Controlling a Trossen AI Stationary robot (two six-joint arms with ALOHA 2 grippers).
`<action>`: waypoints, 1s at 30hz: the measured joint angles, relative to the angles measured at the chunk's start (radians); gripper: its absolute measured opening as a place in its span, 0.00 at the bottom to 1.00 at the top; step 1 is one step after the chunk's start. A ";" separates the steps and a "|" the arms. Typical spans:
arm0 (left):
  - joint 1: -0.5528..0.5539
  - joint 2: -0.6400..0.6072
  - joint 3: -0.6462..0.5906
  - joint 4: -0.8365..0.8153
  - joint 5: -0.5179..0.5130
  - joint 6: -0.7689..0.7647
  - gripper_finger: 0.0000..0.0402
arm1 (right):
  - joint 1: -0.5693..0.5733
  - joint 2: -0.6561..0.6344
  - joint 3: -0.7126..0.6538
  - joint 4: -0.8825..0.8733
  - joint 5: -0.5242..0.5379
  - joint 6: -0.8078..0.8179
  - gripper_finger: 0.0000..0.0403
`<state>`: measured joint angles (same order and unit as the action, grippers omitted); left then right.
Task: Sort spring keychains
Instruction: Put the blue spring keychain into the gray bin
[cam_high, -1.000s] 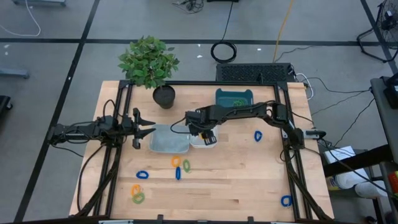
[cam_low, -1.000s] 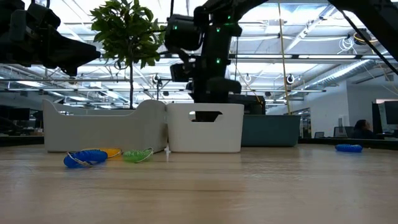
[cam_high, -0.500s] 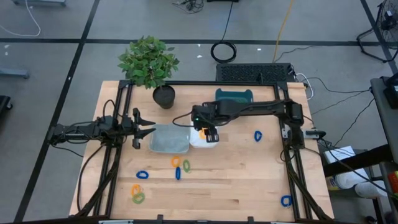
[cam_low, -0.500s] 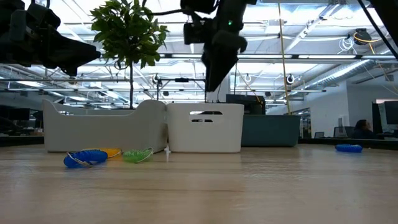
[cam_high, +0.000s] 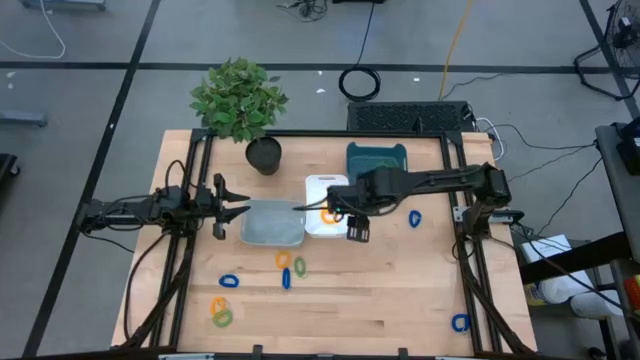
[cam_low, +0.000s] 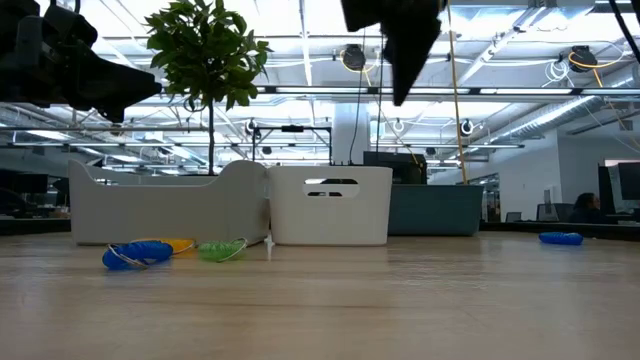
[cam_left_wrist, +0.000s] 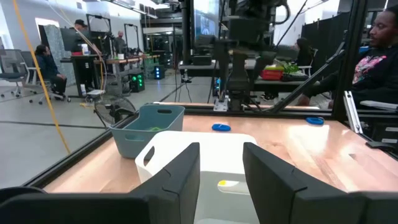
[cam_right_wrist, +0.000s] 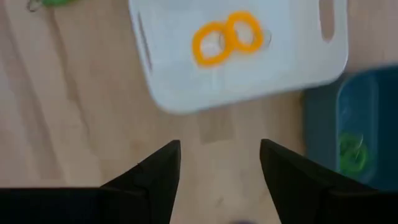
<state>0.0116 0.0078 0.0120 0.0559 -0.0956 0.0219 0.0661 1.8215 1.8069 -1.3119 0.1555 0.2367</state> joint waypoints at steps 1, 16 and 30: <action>0.000 0.000 0.000 0.000 0.000 0.000 0.33 | 0.017 -0.003 0.000 -0.016 0.001 0.037 0.52; 0.000 0.000 0.000 0.000 0.000 0.000 0.33 | 0.333 -0.044 -0.084 -0.066 -0.003 0.673 0.52; 0.000 0.000 0.000 0.000 0.000 0.000 0.33 | 0.520 -0.110 -0.371 0.097 -0.186 1.313 0.52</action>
<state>0.0116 0.0078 0.0121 0.0555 -0.0959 0.0219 0.5857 1.7115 1.4362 -1.2145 -0.0307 1.5495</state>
